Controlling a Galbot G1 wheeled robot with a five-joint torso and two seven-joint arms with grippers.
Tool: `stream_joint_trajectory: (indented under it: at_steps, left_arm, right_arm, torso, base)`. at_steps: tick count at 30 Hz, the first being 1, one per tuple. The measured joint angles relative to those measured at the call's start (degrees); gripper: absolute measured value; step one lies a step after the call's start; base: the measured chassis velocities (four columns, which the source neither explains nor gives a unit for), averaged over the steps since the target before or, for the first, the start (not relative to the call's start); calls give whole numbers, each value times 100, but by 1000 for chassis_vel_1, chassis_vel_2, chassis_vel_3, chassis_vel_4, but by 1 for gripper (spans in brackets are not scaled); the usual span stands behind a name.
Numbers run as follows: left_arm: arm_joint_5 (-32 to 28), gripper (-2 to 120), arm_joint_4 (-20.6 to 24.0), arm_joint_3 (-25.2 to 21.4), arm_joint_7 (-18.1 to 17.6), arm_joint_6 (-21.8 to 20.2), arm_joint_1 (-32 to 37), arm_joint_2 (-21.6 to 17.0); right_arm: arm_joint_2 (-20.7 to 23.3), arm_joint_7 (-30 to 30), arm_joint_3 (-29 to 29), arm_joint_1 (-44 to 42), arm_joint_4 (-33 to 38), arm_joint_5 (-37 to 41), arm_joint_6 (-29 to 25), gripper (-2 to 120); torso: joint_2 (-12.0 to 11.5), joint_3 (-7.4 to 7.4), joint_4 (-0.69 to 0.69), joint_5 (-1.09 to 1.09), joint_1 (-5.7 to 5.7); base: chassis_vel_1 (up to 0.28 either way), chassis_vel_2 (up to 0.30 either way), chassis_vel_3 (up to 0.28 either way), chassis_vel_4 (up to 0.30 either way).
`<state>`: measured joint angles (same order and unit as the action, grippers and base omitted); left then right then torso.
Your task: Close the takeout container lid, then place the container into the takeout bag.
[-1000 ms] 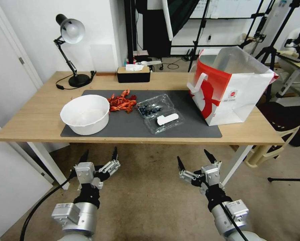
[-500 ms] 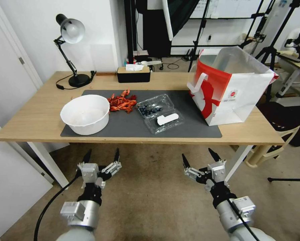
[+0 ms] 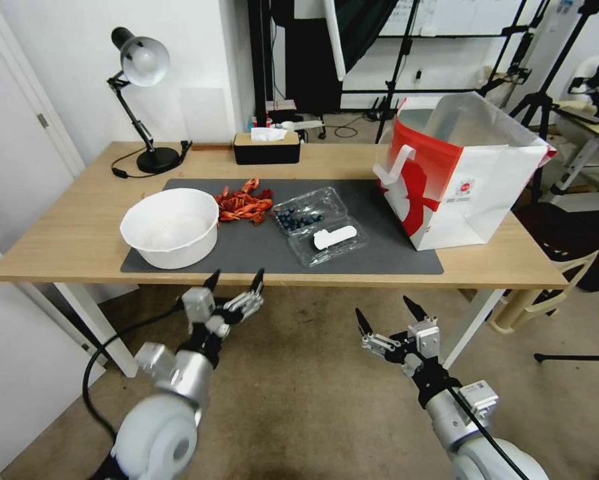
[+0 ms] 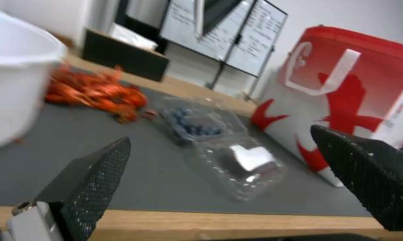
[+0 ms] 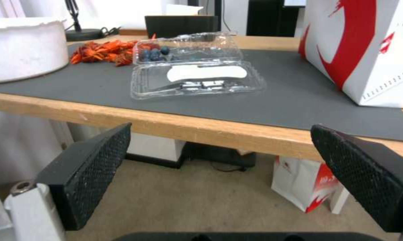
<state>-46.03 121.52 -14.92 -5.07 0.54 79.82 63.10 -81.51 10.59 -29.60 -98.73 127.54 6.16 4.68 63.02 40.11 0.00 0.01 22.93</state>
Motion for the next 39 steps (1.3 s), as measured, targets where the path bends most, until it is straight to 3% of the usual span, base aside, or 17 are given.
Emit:
stream_joint_trajectory:
  at_steps: [2, 5, 10, 14, 16, 20, 28, 34, 39]
  left_arm:
    - [0, 100, 0, 0, 0, 0, 0, 0]
    - [-873, 100, -370, 464, -78, -335, -795, -174]
    - [-1453, 100, -646, 773, -329, -647, -1470, -170]
    - [-2019, 100, -932, 925, -663, -921, -2104, -121]
    - [-2556, 100, -1052, 922, -985, -1247, -2447, -83]
    - [-3058, 100, -1226, 905, -1391, -1705, -2773, 10]
    - [-3280, 100, -1896, 1075, -1686, -1839, -3244, 263]
    - [-3240, 100, -2411, 1110, -1687, -1659, -3535, 331]
    - [-3257, 100, -2588, 1107, -1659, -1617, -3647, 327]
  right_arm:
    - [0, 0, 0, 0, 0, 0, 0, 100]
    - [-143, 1, -3, -75, -8, -125, -2, 100]
    - [-229, 0, 3, -97, -70, -207, -21, 100]
    - [-290, -4, 6, -108, -134, -263, -64, 100]
    - [-309, -8, 6, -121, -168, -294, -95, 100]
    - [-312, -16, -1, -111, -221, -315, -126, 100]
    - [-337, -20, 10, -87, -310, -377, -153, 100]
    - [-367, -23, 13, -109, -352, -417, -187, 100]
    - [-394, -24, 16, -127, -375, -448, -217, 100]
  torso:
    - [0, 0, 0, 0, 0]
    - [0, 0, 1, -2, 0]
    - [0, 0, 0, -1, 0]
    - [0, 0, -2, 0, 0]
    - [0, 0, 0, -1, 0]
    - [0, 0, 0, -1, -1]
    - [0, 0, 0, -2, -1]
    - [-1, 0, 0, -1, -1]
    - [0, 0, 0, -1, -1]
  base:
    - [0, 0, 0, 0]
    - [0, 0, 0, 0]
    - [0, 0, 0, 0]
    - [0, 0, 0, 0]
    - [0, 0, 0, 0]
    - [0, 0, 0, 0]
    - [0, 0, 0, 0]
    - [0, 0, 0, 0]
    - [0, 0, 0, 0]
